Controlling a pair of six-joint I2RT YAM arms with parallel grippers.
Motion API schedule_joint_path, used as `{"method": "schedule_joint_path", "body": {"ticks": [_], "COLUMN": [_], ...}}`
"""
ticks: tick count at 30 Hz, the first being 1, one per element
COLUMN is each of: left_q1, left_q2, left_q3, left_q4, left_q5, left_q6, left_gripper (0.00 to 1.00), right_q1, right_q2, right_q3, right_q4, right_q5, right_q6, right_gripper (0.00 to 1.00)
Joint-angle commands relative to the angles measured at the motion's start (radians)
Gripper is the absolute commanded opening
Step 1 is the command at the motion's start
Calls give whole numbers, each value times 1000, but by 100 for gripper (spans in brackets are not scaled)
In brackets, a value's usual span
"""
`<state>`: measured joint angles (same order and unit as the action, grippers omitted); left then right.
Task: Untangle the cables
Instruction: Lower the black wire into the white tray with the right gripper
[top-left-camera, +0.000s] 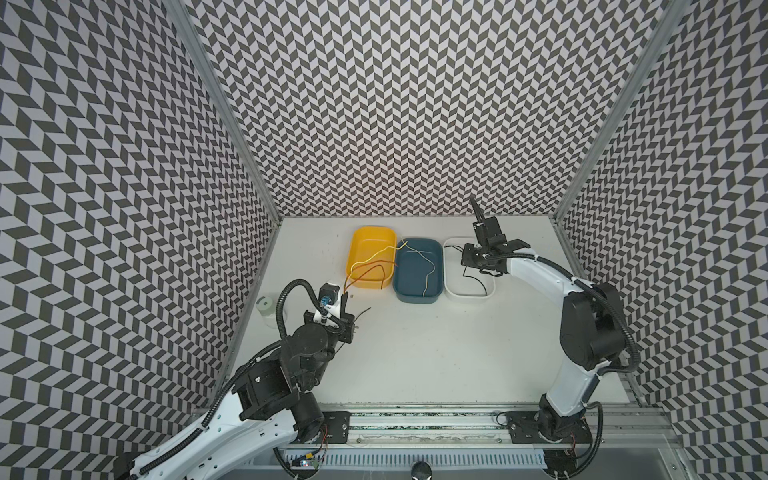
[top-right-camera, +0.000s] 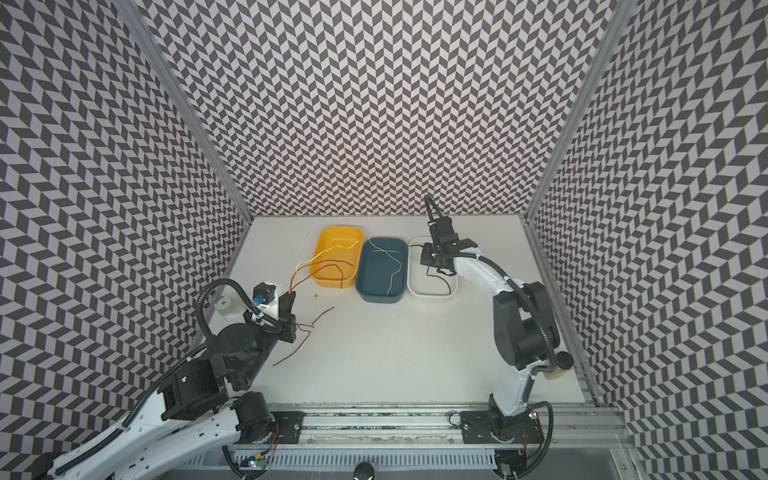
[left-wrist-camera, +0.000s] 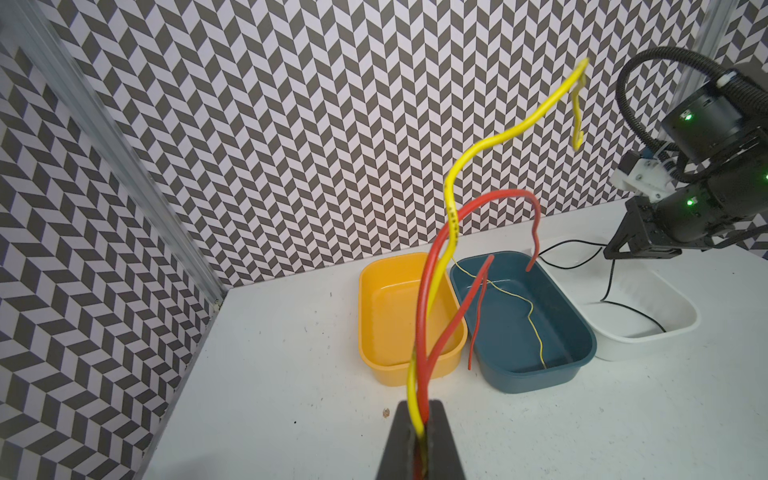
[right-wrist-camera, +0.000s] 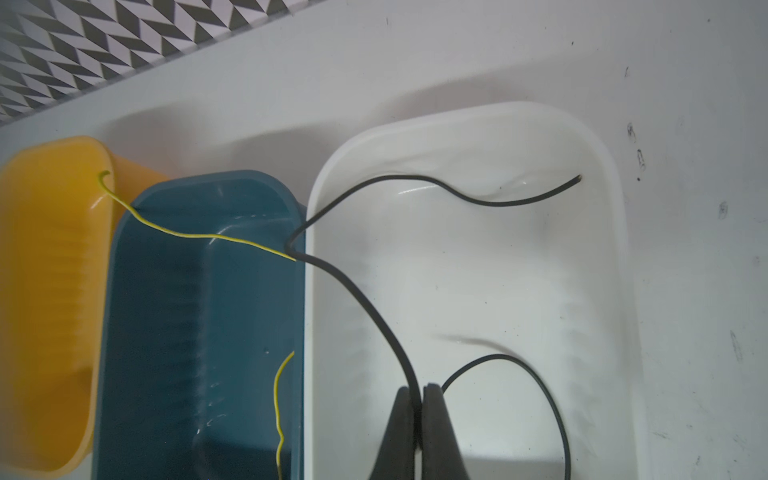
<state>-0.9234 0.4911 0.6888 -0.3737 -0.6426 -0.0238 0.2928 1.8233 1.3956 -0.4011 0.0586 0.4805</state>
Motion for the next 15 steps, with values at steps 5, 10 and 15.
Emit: {"method": "schedule_joint_path", "body": {"ticks": [5, 10, 15], "left_q1": [4, 4, 7], "left_q2": [-10, -43, -40], "left_q3": [-5, -7, -7], "left_q4": [22, 22, 24], "left_q5": [4, 4, 9], "left_q6": [-7, -7, -6], "left_gripper": [0, 0, 0], "right_q1": [7, 8, 8], "right_q2": [62, 76, 79], "right_q3": [18, 24, 39], "right_q4": [-55, -85, -133], "right_q5": [21, 26, 49], "right_q6": [24, 28, 36], "right_gripper": [0, 0, 0]}}
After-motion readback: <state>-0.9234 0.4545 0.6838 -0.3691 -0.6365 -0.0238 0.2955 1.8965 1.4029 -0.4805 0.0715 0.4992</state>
